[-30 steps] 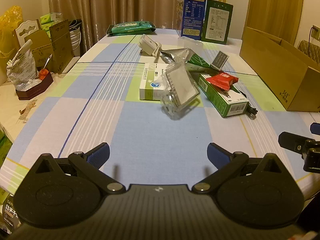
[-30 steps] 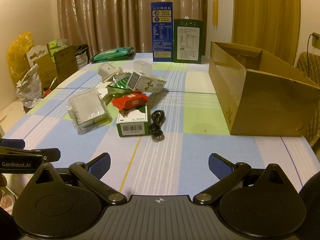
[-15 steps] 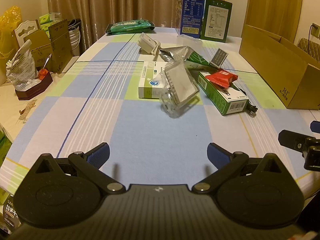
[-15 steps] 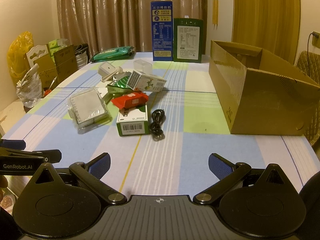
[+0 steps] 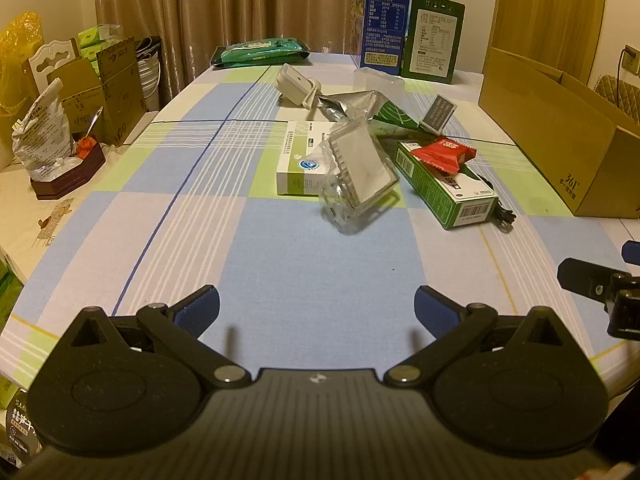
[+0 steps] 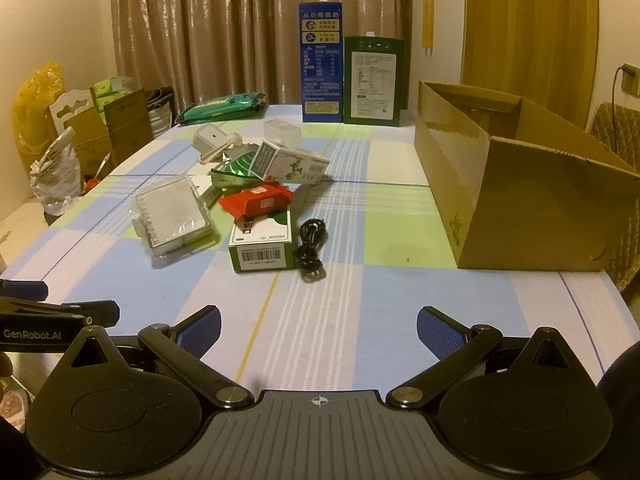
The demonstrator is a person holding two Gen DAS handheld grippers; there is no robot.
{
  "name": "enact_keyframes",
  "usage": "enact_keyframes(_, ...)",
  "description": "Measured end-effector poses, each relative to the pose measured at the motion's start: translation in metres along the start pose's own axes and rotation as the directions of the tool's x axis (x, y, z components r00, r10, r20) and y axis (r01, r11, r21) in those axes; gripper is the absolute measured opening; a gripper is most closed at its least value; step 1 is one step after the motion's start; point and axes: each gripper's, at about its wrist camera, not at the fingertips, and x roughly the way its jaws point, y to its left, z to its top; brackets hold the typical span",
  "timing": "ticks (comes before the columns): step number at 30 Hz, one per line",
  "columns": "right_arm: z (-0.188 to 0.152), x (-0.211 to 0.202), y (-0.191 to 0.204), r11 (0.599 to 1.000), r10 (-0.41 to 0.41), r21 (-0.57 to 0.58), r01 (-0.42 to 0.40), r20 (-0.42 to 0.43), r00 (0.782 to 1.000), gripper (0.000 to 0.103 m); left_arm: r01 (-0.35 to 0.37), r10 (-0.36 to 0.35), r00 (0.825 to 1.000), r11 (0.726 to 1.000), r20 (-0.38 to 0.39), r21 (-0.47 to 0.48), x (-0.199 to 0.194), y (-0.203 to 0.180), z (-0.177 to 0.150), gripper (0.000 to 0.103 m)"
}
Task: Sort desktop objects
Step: 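Move the left tool toward the clear plastic box while the right tool approaches the black cable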
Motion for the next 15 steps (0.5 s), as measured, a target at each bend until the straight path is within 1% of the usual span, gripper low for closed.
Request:
enact_keyframes(2,-0.0001,0.0000,0.0009,1.000,-0.008,-0.009,0.008,0.003,1.000,0.101,0.000,0.000,1.000,1.000,0.000,0.000,0.0000,0.0000,0.0001,0.102)
enact_keyframes(9,0.0017,-0.0020,0.0033,1.000,0.001,-0.026,0.000,0.021,1.000,0.101,0.000,0.000,1.000,1.000,0.001,-0.002,0.0002,0.0007,-0.0012,0.102)
enact_keyframes(12,0.0041,-0.0015,-0.0008,1.000,0.027,0.013,-0.027,0.022,0.999,0.101,-0.001,0.001,1.000,1.000,0.002,-0.005,0.0007,0.0010,-0.0011,0.102)
enact_keyframes(13,0.0047,-0.0017,-0.0015,1.000,0.024,0.018,-0.024,0.027,0.999,0.101,-0.002,0.002,1.000,1.000,0.003,-0.008,0.0005,0.0015,-0.0014,0.102)
enact_keyframes(15,0.0047,-0.0011,-0.0007,1.000,-0.024,0.006,0.024,0.038,0.999,0.101,-0.005,0.005,1.000,1.000,0.005,-0.015,0.0005,0.0031,-0.0010,0.102)
